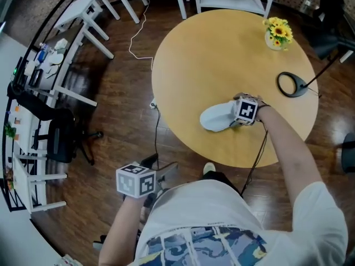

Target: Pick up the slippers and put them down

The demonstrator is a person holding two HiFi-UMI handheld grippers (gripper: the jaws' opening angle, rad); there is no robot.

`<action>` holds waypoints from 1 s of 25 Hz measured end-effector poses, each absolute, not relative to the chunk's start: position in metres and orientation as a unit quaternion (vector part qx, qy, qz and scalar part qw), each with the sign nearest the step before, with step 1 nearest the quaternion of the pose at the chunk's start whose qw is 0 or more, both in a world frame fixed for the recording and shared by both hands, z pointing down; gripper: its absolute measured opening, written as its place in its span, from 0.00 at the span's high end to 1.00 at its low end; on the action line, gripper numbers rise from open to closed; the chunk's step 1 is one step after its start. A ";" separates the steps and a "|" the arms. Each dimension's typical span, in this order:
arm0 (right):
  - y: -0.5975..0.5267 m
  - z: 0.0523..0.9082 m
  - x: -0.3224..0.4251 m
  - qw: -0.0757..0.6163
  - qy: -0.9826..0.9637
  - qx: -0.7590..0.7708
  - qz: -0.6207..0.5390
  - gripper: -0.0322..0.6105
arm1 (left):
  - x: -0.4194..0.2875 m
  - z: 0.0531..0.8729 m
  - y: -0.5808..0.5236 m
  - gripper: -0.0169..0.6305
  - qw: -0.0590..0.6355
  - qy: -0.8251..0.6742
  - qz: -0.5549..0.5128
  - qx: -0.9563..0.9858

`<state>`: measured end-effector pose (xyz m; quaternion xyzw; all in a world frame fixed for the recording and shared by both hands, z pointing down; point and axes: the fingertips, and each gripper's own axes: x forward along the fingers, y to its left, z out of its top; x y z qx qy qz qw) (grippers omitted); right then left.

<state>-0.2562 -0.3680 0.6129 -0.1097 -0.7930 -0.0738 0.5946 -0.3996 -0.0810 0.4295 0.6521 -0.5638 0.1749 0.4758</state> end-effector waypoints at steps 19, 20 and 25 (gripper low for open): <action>-0.314 0.592 -0.203 0.569 -0.821 -0.048 -0.018 0.17 | -0.377 0.430 -0.107 0.41 0.472 -0.516 0.191 0.689; -0.314 0.591 -0.201 0.568 -0.822 -0.043 -0.014 0.17 | -0.375 0.429 -0.108 0.41 0.472 -0.513 0.191 0.691; -0.297 0.600 -0.185 0.590 -0.805 -0.054 -0.038 0.15 | -0.370 0.432 -0.107 0.41 0.474 -0.499 0.202 0.697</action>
